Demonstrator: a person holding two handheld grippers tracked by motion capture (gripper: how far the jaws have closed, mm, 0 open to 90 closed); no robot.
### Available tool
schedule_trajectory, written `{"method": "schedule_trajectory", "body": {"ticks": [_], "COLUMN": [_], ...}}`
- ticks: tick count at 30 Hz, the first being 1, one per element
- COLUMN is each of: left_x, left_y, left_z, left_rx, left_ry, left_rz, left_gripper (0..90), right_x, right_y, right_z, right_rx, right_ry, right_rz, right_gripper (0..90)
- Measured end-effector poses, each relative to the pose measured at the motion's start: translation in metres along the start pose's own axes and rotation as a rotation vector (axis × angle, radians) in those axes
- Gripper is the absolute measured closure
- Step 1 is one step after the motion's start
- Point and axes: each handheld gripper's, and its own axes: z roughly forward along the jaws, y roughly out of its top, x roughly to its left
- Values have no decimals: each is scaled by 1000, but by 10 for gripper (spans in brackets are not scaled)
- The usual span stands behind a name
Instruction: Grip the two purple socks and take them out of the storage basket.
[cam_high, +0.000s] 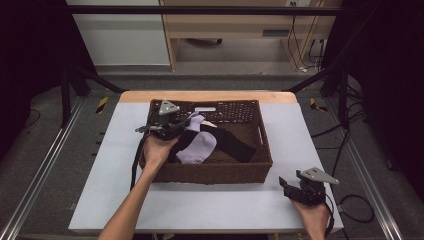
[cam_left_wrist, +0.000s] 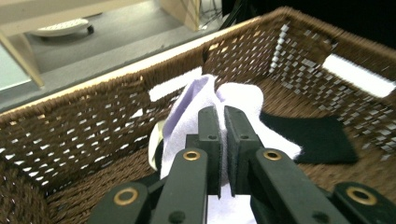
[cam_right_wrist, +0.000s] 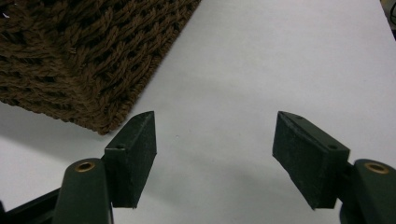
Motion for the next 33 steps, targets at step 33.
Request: {"method": "schedule_trajectory", "body": {"ticks": [33], "left_x": [-42], "left_y": [-24], "left_z": [-151], "left_rx": [-232], "left_ry": [-157], "left_rz": [95], "left_gripper": [848], "right_x": [1], "right_y": [1], "right_z": [-1], "right_rx": [-2], "right_ry": [-6], "right_rz": [-1], "right_gripper": [309]}}
